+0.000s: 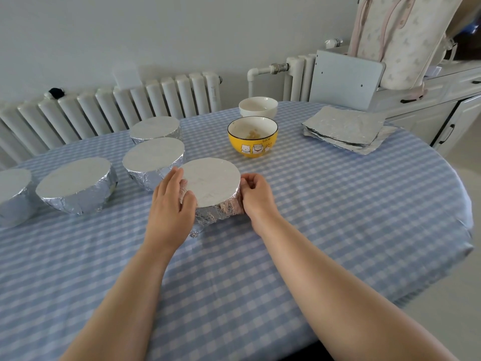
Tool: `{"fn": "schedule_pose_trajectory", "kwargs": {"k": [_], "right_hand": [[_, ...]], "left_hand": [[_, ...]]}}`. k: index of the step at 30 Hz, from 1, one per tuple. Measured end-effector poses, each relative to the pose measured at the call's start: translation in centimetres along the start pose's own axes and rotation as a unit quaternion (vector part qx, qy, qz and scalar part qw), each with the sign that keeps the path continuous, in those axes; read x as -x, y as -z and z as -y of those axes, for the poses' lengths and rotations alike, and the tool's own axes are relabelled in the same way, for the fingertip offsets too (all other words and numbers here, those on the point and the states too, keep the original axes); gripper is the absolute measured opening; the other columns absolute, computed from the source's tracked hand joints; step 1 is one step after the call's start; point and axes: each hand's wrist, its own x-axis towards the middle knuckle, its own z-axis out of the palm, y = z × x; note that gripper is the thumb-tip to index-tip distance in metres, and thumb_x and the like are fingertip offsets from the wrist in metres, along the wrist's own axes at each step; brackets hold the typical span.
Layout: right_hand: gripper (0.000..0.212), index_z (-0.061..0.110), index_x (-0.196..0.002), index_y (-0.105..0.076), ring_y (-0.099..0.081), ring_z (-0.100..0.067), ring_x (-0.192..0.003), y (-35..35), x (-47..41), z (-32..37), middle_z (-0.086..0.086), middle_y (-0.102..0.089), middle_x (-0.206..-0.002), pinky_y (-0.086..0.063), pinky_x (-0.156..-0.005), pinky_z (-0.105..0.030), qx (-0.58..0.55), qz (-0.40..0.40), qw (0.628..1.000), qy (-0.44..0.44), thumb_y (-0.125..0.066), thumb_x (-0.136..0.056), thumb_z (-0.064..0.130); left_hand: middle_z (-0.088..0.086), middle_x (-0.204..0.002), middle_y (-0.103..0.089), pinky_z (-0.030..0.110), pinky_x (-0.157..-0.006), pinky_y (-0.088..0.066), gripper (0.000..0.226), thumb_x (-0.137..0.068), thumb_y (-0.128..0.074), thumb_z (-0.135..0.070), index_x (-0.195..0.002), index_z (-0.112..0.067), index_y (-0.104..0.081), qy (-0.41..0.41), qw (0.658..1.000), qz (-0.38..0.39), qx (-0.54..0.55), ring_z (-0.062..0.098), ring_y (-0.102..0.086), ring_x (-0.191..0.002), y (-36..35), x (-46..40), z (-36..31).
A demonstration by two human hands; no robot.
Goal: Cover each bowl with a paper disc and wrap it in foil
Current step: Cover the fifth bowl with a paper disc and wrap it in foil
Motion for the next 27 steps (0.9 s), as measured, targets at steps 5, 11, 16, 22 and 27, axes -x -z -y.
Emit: {"fn": "schedule_pose_trajectory", "kwargs": {"k": [5,11,16,22,27], "right_hand": [[0.013,0.022,-0.096,-0.059,-0.057,-0.005,-0.073,-0.1,0.1,0.0,0.004,-0.064,-0.094,-0.045,-0.057,-0.022,0.014,-0.037,0.999,0.010,-0.048,-0.102,0.018],[0.018,0.029,-0.082,-0.065,-0.065,-0.009,-0.073,-0.1,0.2,-0.3,0.012,-0.067,-0.074,-0.059,-0.073,-0.036,0.037,-0.062,0.997,0.033,-0.058,-0.098,0.022],[0.015,0.023,-0.096,-0.074,-0.063,-0.001,-0.073,0.7,0.4,-0.4,0.014,-0.068,-0.077,-0.049,-0.060,-0.017,0.073,-0.064,0.994,0.044,-0.059,-0.098,0.026],[0.027,0.021,-0.092,-0.072,-0.055,-0.002,-0.070,1.3,1.0,0.2,0.014,-0.062,-0.073,-0.039,-0.056,-0.019,0.164,-0.052,0.979,0.104,-0.048,-0.102,0.030],[0.047,0.008,-0.075,-0.058,-0.044,-0.010,-0.058,0.9,1.3,0.3,0.004,-0.048,-0.061,-0.030,-0.052,-0.027,0.208,-0.020,0.972,0.111,-0.038,-0.105,0.039]], "left_hand": [[-0.002,-0.158,-0.032,0.019,-0.110,-0.016,0.054,-0.100,-0.043,-0.013,-0.153,-0.012,-0.031,0.004,1.000,-0.001,0.004,0.011,-0.027,-0.142,0.0,0.1,-0.2],[0.000,-0.156,-0.036,0.017,-0.108,-0.016,0.055,-0.099,-0.043,-0.013,-0.153,-0.011,-0.030,0.003,1.000,-0.005,0.004,0.007,-0.030,-0.138,0.1,0.1,-0.4],[-0.002,-0.157,-0.032,0.011,-0.103,-0.013,0.056,-0.100,-0.042,-0.013,-0.154,-0.012,-0.028,0.001,1.000,-0.007,0.005,-0.017,-0.021,-0.118,0.1,0.3,-0.8],[0.004,-0.158,-0.034,0.032,-0.117,-0.019,0.058,-0.098,-0.049,-0.021,-0.152,-0.010,-0.031,0.024,0.999,-0.030,-0.012,0.020,-0.025,-0.145,0.1,0.6,-1.2],[0.004,-0.159,-0.030,0.035,-0.116,-0.021,0.066,-0.094,-0.056,-0.035,-0.151,-0.012,-0.032,0.042,0.997,-0.056,-0.041,0.025,-0.024,-0.143,0.2,1.3,-2.1]]}}
